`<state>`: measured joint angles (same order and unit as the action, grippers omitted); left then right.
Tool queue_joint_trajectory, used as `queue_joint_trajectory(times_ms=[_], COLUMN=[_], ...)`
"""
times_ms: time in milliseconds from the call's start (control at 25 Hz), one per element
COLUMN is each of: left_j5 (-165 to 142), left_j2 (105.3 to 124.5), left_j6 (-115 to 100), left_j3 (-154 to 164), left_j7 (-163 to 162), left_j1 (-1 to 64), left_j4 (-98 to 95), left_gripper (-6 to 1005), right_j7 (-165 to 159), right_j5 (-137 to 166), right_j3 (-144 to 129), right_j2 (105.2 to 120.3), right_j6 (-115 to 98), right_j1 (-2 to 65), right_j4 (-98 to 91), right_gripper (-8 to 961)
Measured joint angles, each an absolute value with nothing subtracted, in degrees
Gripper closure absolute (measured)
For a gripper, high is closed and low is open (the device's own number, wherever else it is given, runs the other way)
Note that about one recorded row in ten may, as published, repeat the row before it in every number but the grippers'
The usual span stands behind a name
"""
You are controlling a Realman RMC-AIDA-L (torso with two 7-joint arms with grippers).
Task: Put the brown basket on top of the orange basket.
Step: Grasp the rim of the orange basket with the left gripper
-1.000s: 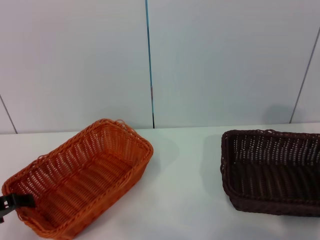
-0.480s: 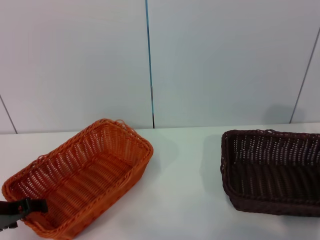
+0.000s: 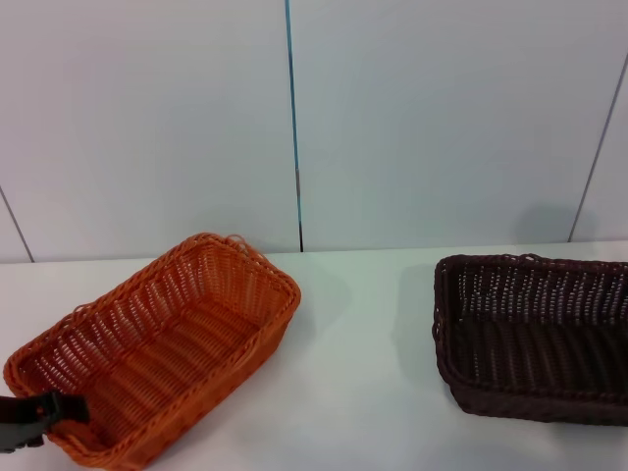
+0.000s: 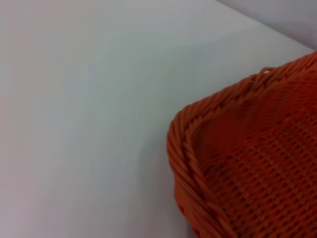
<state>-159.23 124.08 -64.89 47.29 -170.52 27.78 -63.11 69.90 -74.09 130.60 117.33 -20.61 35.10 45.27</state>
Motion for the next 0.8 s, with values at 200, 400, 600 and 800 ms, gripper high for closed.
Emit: queue_joint_trajectory(times_ms=[200, 400, 600, 800], left_j5=[-159.25, -159.20, -159.25, -159.17], left_j2=[123.93, 123.91, 123.91, 123.92], left_j6=[-65.25, -65.28, -65.70, -65.93], left_j3=[47.41, 47.28, 47.41, 47.38], left_j7=[-170.48, -170.50, -170.33, -170.31], left_j1=[27.81, 27.61, 27.41, 27.34], left_j4=[-63.19, -63.29, -63.38, -63.38], left_gripper=[423, 546, 669, 793], right_j7=[70.15, 70.21, 70.40, 70.66], right_j5=[-74.09, -74.09, -74.09, -74.09], right_j3=[130.65, 130.60, 130.60, 130.60], right_j2=[117.33, 117.33, 117.33, 117.36], right_j6=[-20.45, -20.03, -20.03, -20.03], right_j1=[35.18, 35.24, 35.25, 35.25], right_j4=[45.27, 45.25, 45.17, 45.12], right_gripper=[330, 345, 345, 344])
